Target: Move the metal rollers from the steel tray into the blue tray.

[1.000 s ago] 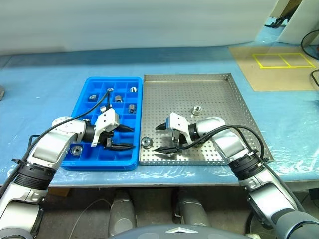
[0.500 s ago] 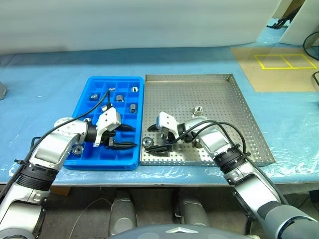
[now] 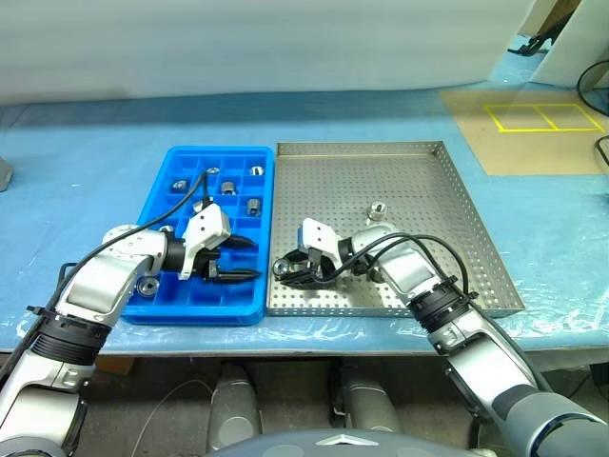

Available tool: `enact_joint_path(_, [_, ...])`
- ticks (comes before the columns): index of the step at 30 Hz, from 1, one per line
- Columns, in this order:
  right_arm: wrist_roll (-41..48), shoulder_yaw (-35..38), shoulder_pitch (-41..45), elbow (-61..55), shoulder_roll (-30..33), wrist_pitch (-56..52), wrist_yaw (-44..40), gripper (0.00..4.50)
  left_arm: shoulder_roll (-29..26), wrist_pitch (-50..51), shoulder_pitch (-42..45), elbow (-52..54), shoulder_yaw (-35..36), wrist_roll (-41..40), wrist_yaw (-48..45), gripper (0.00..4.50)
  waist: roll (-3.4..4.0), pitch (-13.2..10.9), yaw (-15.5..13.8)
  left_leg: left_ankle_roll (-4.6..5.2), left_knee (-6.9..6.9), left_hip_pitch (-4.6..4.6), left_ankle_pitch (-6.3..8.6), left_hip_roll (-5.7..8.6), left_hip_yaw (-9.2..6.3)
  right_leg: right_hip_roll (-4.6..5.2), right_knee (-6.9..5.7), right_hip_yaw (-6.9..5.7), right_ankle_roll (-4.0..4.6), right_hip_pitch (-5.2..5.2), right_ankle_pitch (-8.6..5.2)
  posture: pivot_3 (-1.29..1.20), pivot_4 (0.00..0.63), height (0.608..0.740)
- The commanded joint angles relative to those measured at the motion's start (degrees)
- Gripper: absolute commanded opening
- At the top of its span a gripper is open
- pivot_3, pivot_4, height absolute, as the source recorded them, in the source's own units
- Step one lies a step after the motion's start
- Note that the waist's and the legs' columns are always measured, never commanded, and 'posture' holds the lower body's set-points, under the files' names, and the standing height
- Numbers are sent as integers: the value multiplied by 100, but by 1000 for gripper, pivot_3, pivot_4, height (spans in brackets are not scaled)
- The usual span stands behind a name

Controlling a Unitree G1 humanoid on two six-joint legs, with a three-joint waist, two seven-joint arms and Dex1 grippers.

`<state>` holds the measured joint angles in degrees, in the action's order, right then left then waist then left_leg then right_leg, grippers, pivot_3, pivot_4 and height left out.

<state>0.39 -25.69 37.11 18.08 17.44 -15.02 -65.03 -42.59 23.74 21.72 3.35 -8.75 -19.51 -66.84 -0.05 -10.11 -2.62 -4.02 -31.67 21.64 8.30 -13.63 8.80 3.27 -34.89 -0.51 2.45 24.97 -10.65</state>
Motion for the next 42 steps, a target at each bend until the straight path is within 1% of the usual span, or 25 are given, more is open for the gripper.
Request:
enact_joint_path(1, [-1,81,26,-33,33,156,16,1577,-4,73,-18,54,136,-35,57,3439,0,0,2,0,0,0,0,0,0,0,0,0,0,0,0,-47,150,740])
enact_joint_path(5, [32,183,15,-155,127,84,62,1579,-9,44,38,34,169,1,149,3439,0,0,1,0,0,0,0,0,0,0,0,0,0,0,0,-49,150,740])
enact_joint_path(11, [247,536,84,-665,681,17,-167,1579,-7,149,244,-64,629,-200,421,3439,0,0,-17,0,-4,6,0,0,0,0,1,0,0,1,0,-34,150,740])
enact_joint_path(14, [219,615,320,-709,713,183,-129,1579,-98,176,232,-131,819,-205,441,3439,-1,0,17,0,-4,5,0,-1,0,-2,2,0,0,2,0,-25,150,740])
enact_joint_path(16, [203,618,591,-541,530,310,-66,1579,-219,100,218,-259,951,-122,467,3439,0,0,49,0,-3,5,0,-2,0,-6,1,3,1,9,0,-12,150,740])
enact_joint_path(19, [136,520,1008,-67,79,571,40,1579,-403,79,236,-419,1224,-130,566,3439,-1,-1,79,-6,0,9,-4,-7,0,-16,-9,8,6,28,3,16,150,740])
enact_joint_path(23, [-135,288,1349,518,-452,1113,225,1579,-618,121,142,-461,1511,-140,657,3439,-3,0,-6,-11,3,11,-6,-9,-3,-12,-9,-1,14,24,-1,57,150,740])
enact_joint_path(26, [-93,168,1413,634,-709,1217,14,1579,-786,245,-165,-209,1741,-239,641,3439,-4,-1,-77,-5,3,24,-3,-6,-3,-2,1,-11,14,24,-1,85,150,740])
enact_joint_path(33, [-52,29,1268,1018,-963,1168,-313,1579,-884,525,-879,455,2057,-409,736,3439,-6,-1,-214,-1,4,33,0,-13,-8,0,4,-26,17,23,-3,138,150,740])
enact_joint_path(40, [-153,-5,1255,1268,-1027,1424,-345,1579,-802,700,-1092,791,2066,-487,946,3439,-6,-1,-292,-3,4,19,-1,-13,-12,1,-8,-27,16,17,-4,155,150,740])
enact_joint_path(41, [-133,14,1246,1284,-1026,1461,-361,2314,-798,710,-1094,808,2053,-493,963,3439,-6,-1,-293,-3,4,19,-1,-13,-12,1,-9,-26,16,17,-4,155,150,740])
enact_joint_path(42, [-119,31,1241,1290,-1022,1458,-365,2602,-793,719,-1093,821,2040,-500,977,3439,-6,-1,-294,-4,4,20,-1,-13,-12,1,-9,-26,17,17,-4,151,150,740])
